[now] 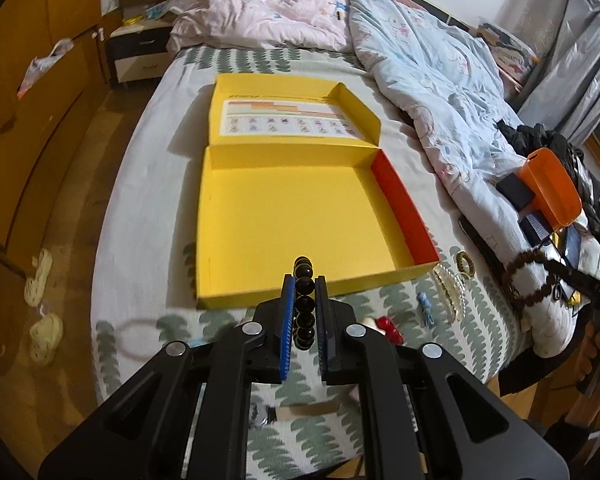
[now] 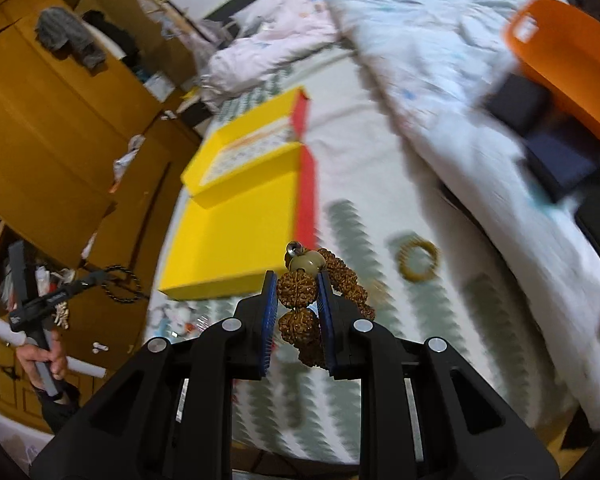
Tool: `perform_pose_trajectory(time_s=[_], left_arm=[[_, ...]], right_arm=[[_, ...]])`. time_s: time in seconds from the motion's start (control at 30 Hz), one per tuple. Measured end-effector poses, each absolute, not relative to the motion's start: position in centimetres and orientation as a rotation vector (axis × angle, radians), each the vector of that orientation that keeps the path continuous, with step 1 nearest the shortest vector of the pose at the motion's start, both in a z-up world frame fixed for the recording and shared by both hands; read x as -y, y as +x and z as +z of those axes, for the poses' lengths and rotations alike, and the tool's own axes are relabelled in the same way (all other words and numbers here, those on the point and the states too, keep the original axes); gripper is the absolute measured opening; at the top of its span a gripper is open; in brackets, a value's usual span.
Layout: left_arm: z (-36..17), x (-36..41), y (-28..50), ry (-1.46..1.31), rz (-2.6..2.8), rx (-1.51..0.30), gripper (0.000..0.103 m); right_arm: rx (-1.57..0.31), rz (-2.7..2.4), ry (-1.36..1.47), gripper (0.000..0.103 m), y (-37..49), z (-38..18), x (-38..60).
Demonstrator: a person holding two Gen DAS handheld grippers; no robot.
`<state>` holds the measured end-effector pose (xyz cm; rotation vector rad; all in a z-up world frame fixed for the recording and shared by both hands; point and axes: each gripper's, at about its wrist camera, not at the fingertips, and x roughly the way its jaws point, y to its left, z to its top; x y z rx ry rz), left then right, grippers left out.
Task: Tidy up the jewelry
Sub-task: 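Lift both bracelets out of the box over the bedspread, then open both tools to drop the bracelets onto the bedspread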
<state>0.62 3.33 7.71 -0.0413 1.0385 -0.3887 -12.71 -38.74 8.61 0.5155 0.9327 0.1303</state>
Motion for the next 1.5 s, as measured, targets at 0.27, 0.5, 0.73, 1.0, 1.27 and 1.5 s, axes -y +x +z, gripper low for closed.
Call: perform_pose_trajectory(time_s=[0.27,0.5,0.73,1.0,1.27,1.5], left_arm=[[6.6,-7.1,-0.5,-0.093,-0.323,-1.038,0.010],[5.8,-9.5,0.5,-0.110,-0.254,-1.039,0.010],[4.1,-11.8,1.6,-0.116,-0.181,-1.066,0.010],[1.1,-13.4,3.5,-0.115,-0.117,-1.134,0.010],[-1.2,-13.4,5.2,-0.151,-0.157,-1.187,0.010],[-5.1,-14.0,7.0,-0.125,-0.102,-1.265,0.010]], right_arm=[[-0.990,-0.034,0.539,0.021,-17.2,4.2,42.3],[-1.092,-0.159,0.463,0.021,-15.3,0.4,42.1],[-1.214,-0.168,0.406,0.021,-12.6,-3.7,39.5],[-1.255,-0.164,0.368,0.021,-11.5,-4.9,38.1],[-1.276,-0.164,0.355,0.021,-11.2,-5.6,37.9],[-1.293,-0.161,0.344,0.021,-10.8,-6.1,37.7]])
